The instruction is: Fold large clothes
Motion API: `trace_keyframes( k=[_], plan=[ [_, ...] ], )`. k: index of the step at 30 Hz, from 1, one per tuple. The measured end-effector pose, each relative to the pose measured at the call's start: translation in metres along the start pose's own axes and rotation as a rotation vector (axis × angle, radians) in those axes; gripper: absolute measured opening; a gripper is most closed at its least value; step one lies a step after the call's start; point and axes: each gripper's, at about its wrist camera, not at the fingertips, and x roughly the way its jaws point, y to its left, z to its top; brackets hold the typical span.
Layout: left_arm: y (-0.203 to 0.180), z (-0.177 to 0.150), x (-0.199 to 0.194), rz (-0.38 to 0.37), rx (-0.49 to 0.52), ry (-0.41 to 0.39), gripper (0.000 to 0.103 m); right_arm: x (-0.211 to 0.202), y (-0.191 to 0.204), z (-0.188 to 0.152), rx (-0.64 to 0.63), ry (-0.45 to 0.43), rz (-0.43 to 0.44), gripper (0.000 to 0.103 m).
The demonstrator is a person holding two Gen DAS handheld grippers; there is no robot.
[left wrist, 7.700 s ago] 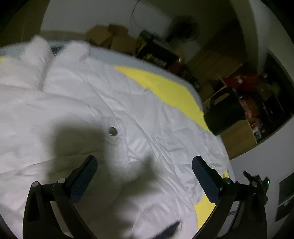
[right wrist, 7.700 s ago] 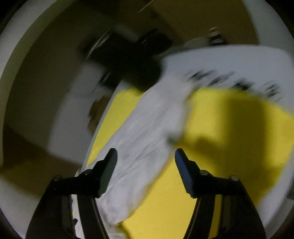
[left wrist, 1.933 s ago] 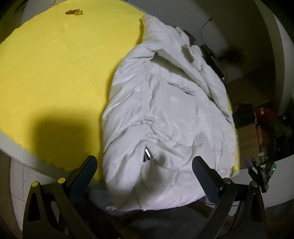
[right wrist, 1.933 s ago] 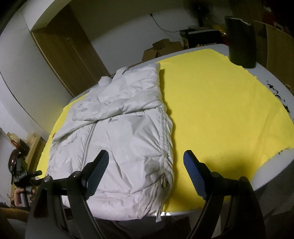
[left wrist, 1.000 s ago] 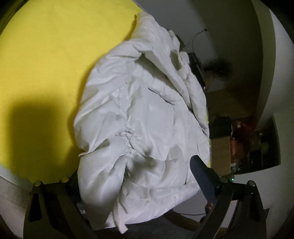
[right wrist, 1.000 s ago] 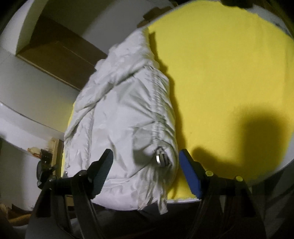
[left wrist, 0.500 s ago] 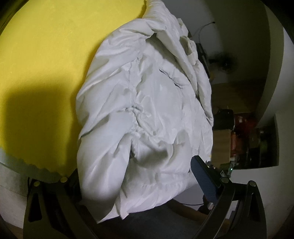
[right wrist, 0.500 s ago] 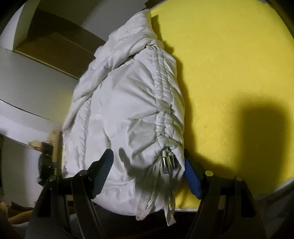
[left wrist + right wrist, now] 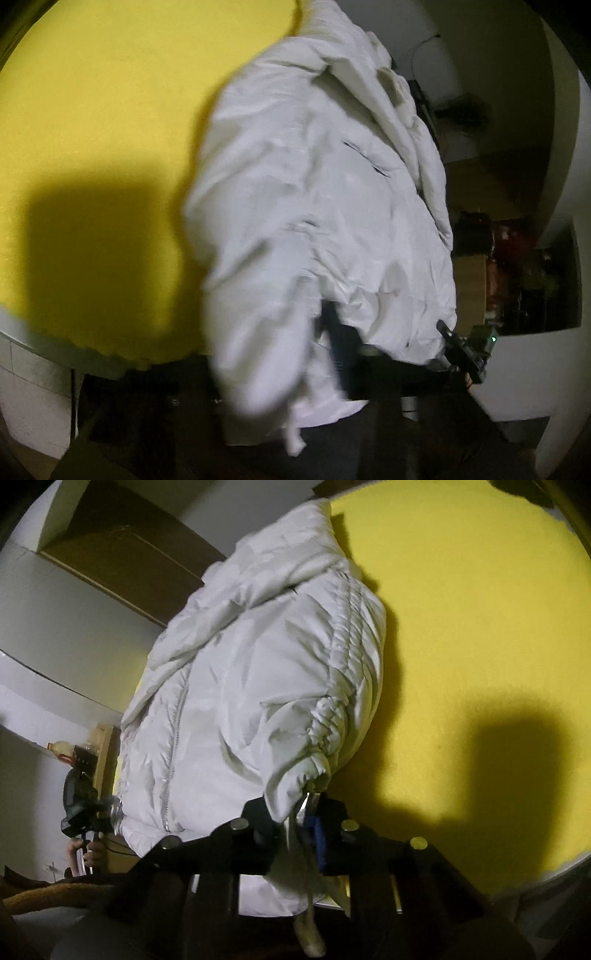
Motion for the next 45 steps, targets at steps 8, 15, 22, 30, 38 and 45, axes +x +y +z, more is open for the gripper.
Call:
trace_keyframes(
  k=[8,15,22,30,38,45],
  plan=[
    [-0.01,-0.005,-0.015,-0.032,0.085,-0.063,0.012,-0.009,0.006,0.001,-0.001,-0.033,0.046,0.012],
    [-0.008,0.001,-0.011,-0.058,0.064,-0.035,0.028,-0.006,0.011,0.004,-0.021,-0.008,0.061,0.012],
    [-0.003,0.007,0.0,-0.104,0.029,-0.01,0.033,0.012,0.0,-0.005,0.036,0.024,0.033,0.051],
    [-0.024,-0.005,-0.017,-0.04,0.144,-0.062,0.008,0.001,-0.002,-0.005,0.052,0.0,0.068,0.01],
    [-0.04,-0.014,-0.04,-0.1,0.21,-0.102,0.007,-0.031,0.021,-0.004,-0.026,-0.034,0.172,0.008],
    [-0.04,-0.027,-0.07,-0.149,0.208,-0.108,0.006,-0.055,0.027,-0.007,-0.093,-0.042,0.256,0.008]
  ],
)
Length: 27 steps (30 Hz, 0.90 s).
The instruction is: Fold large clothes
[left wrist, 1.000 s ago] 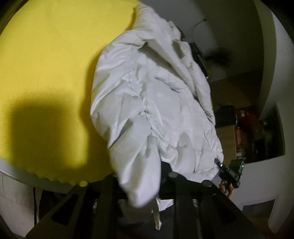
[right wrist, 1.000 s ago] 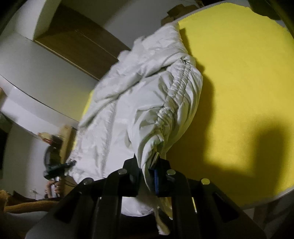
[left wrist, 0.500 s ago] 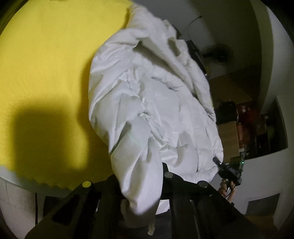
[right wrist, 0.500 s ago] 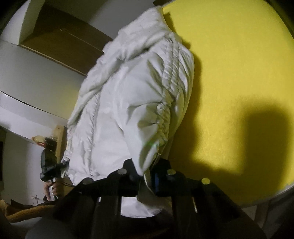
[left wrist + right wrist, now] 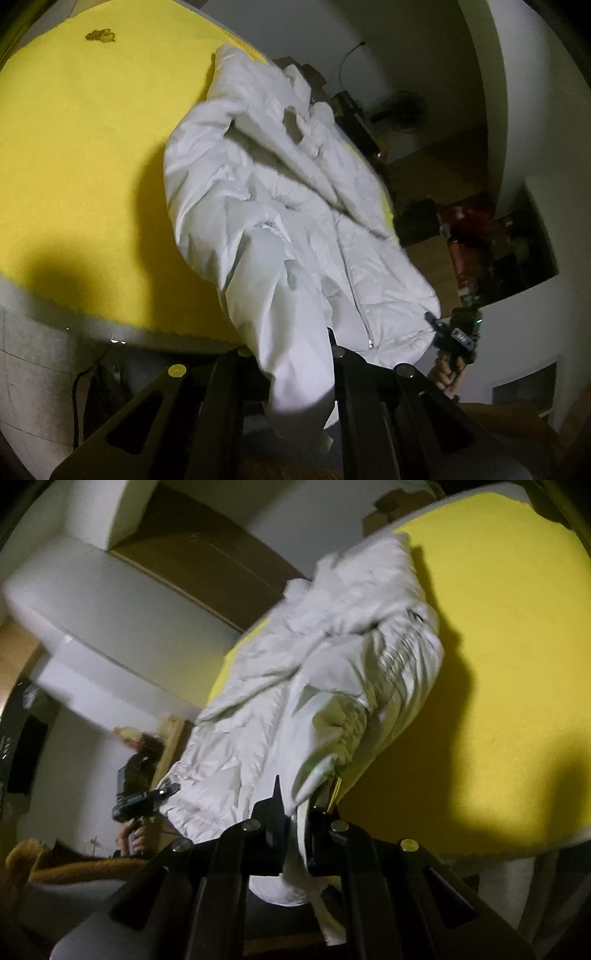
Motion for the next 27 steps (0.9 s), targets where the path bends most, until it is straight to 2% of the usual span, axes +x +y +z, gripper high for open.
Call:
trace_keyframes(
  k=[2,5,11,17,23,27],
  plan=[
    [0.004,0.006,-0.002,-0.005,-0.015,-0.012,0.006,-0.004,-0.006,0.006,0.014,-0.011,-0.011,0.008],
    [0.004,0.02,-0.003,-0.02,-0.021,-0.028,0.006,-0.003,-0.013,0.019,0.032,-0.024,0.021,0.007],
    [-0.033,0.068,-0.01,-0.028,0.093,-0.091,0.007,-0.016,0.005,0.06,-0.025,-0.074,0.041,0.007],
    [-0.061,0.139,-0.001,-0.034,0.167,-0.147,0.007,-0.007,0.016,0.122,-0.046,-0.098,0.06,0.007],
    [-0.077,0.211,0.021,-0.027,0.132,-0.195,0.007,0.012,0.026,0.205,-0.018,-0.119,0.072,0.007],
    [-0.082,0.25,0.028,-0.043,0.104,-0.236,0.007,0.02,0.033,0.243,-0.002,-0.149,0.089,0.007]
  ],
)
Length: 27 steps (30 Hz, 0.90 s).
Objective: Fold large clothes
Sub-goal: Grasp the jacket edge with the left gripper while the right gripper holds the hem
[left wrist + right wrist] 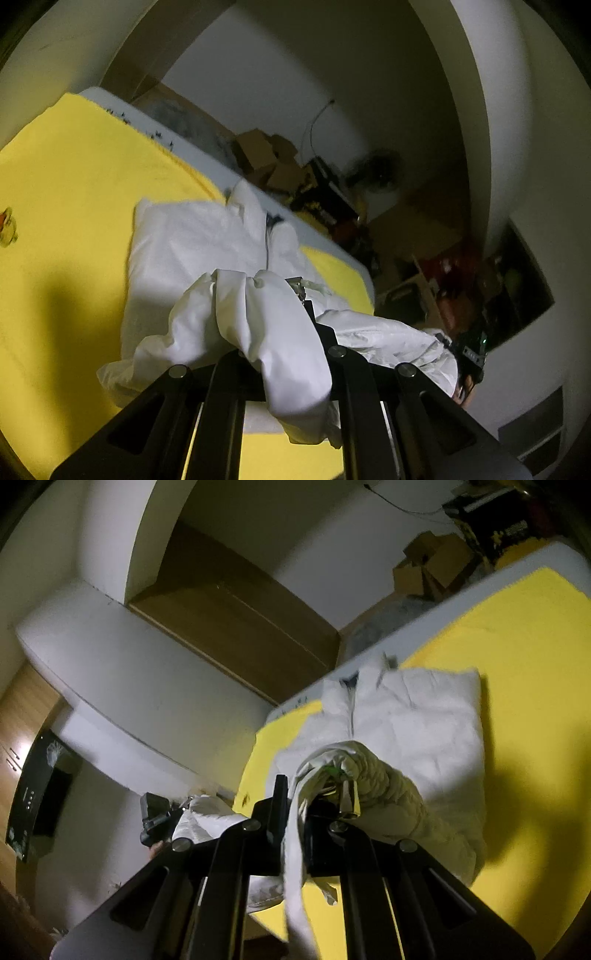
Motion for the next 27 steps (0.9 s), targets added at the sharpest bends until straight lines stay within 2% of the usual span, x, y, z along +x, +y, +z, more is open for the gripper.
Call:
trace_keyframes(
  k=[5,10,22,27],
  plan=[
    [-0.006,0.035,0.021,0.029,0.007,-0.025,0.007,0.021,-0.007,0.036,0.043,-0.029,0.004,0.007],
    [0.008,0.063,0.059,0.088,-0.027,-0.002,0.007,0.051,-0.026,0.066,0.098,-0.037,-0.034,0.007],
    [0.058,0.101,0.157,0.205,-0.095,-0.005,0.007,0.133,-0.077,0.113,0.103,-0.061,-0.224,0.007],
    [0.088,0.107,0.195,0.256,-0.146,0.025,0.007,0.165,-0.109,0.123,0.09,-0.048,-0.317,0.007]
  ],
)
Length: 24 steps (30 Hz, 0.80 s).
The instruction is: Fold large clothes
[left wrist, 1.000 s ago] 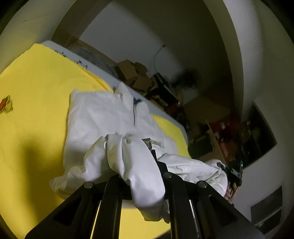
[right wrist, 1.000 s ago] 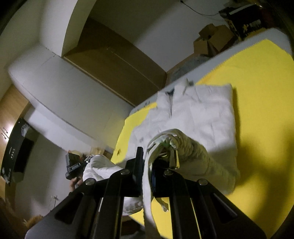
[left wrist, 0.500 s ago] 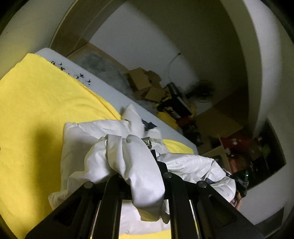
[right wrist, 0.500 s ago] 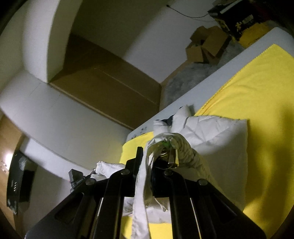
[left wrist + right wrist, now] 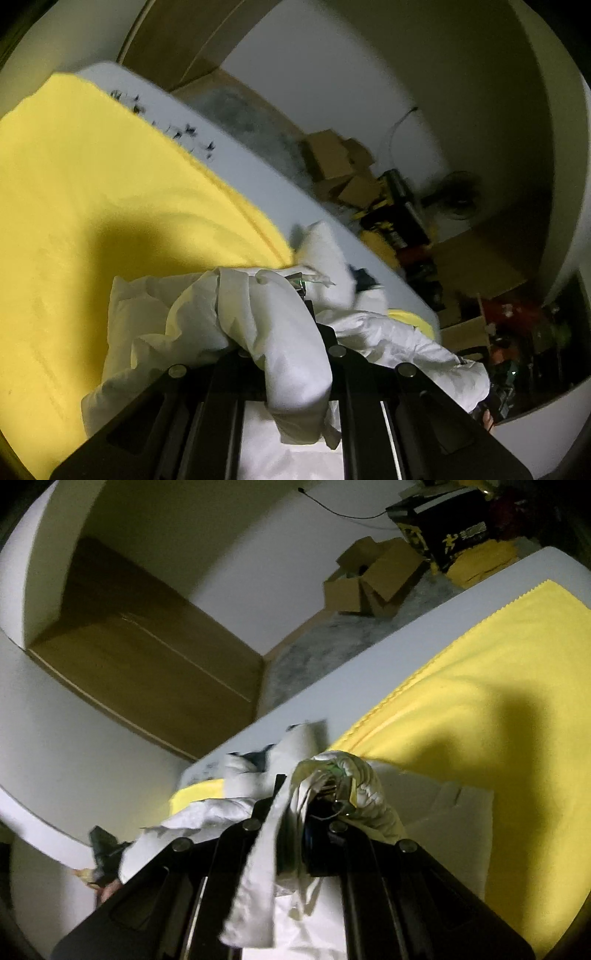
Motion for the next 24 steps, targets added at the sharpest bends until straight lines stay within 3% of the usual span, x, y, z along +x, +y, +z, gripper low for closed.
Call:
trace_keyframes(
  k=[4,9,13,14,15,16,17,18,19,22,24],
  plan=[
    [0.026,-0.001,0.032,0.019,-0.066,0.044,0.01,0.027,-0.017,-0.001,-0.02,0.013,-0.058,0.007],
    [0.045,-0.006,0.063,0.027,-0.069,0.079,0.011,0.061,-0.044,-0.013,0.002,0.042,-0.147,0.012],
    [0.047,-0.009,0.072,0.025,-0.042,0.081,0.011,0.065,-0.053,-0.017,0.022,0.045,-0.139,0.015],
    [0.045,-0.008,0.068,0.018,-0.037,0.07,0.012,0.061,-0.052,-0.016,0.017,0.035,-0.134,0.019],
    [0.041,-0.006,0.061,0.013,-0.029,0.053,0.021,0.053,-0.05,-0.015,0.008,0.008,-0.117,0.024],
    [0.037,-0.004,0.051,-0.002,-0.023,0.032,0.049,0.043,-0.047,-0.013,0.005,-0.024,-0.091,0.041],
    [0.031,-0.003,0.038,-0.047,-0.016,0.005,0.071,0.028,-0.043,-0.011,0.011,-0.068,-0.042,0.071],
    [0.023,-0.001,0.022,-0.091,-0.006,-0.029,0.101,0.014,-0.038,-0.009,0.018,-0.114,-0.004,0.086],
    [0.014,0.001,0.002,-0.092,0.017,-0.092,0.103,-0.001,-0.034,-0.008,0.02,-0.166,0.007,0.103],
    [-0.012,0.0,-0.047,-0.052,0.112,-0.242,0.103,-0.051,-0.01,-0.004,0.003,-0.284,-0.014,0.103],
    [-0.035,-0.011,-0.073,0.027,0.202,-0.311,0.103,-0.083,0.019,-0.013,-0.027,-0.356,-0.09,0.103]
  ],
)
